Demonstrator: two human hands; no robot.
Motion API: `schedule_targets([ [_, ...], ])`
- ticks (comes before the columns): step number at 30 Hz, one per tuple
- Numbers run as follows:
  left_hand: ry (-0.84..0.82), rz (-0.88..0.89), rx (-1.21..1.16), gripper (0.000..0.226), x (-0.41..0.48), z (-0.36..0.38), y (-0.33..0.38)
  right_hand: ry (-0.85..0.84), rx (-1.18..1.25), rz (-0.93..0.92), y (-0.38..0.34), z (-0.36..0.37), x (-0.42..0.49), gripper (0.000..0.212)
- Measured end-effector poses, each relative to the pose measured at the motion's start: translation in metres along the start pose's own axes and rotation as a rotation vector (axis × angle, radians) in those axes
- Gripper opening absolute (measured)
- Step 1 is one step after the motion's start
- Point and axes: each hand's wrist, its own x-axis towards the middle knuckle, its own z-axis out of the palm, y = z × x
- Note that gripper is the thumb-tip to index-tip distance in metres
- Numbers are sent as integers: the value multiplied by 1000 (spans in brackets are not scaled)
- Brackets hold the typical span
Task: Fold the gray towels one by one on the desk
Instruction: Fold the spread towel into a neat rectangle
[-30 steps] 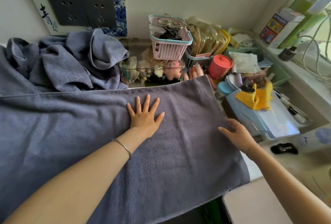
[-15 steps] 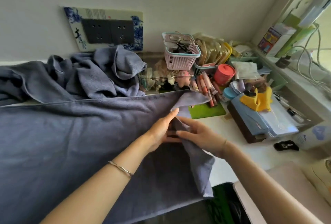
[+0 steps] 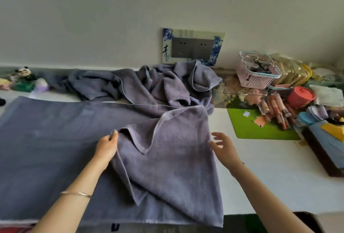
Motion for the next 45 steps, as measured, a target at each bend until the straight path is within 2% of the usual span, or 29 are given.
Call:
schedule_targets([
  [2,-47,-14,64,40,8,-11,-25,24,-20,148,11,19,4,44],
  [5,-78,51,84,19,13,-16,-44,83,12,195,10,41,4,47],
  [7,-85,99,77,15,13,-14,-48,114,-20,144,4,51,1,45],
  [12,1,281,31,15,3,-9,-51,306,-46,-71,-3,34,1,13],
  [17,-163,374,-2,17,-23,22,-48,409,-172,0,19,-20,9,18],
  [21,-200,337,5,24,-30,40,-49,266,-337,104,33,-37,18,28],
  [24,-259,218,24,27,-36,38,-54,222,-451,-14,28,-22,7,43],
  [27,-353,137,18,31,-48,30,-62,129,-307,-204,8,8,-13,28],
  [30,-417,97,0,28,-59,25,-70,-117,-118,-173,-9,46,-33,6],
  [32,-405,117,6,24,-63,21,-75,-216,-108,-135,-6,65,-40,4],
  [38,-468,94,-55,10,-73,14,-81,-139,-97,-81,-2,79,-49,10],
  [41,-446,10,-133,9,-84,11,-79,-115,22,81,-15,84,-47,21],
  [45,-684,-126,-98,17,-113,18,-74,-228,438,420,-33,87,-40,15],
])
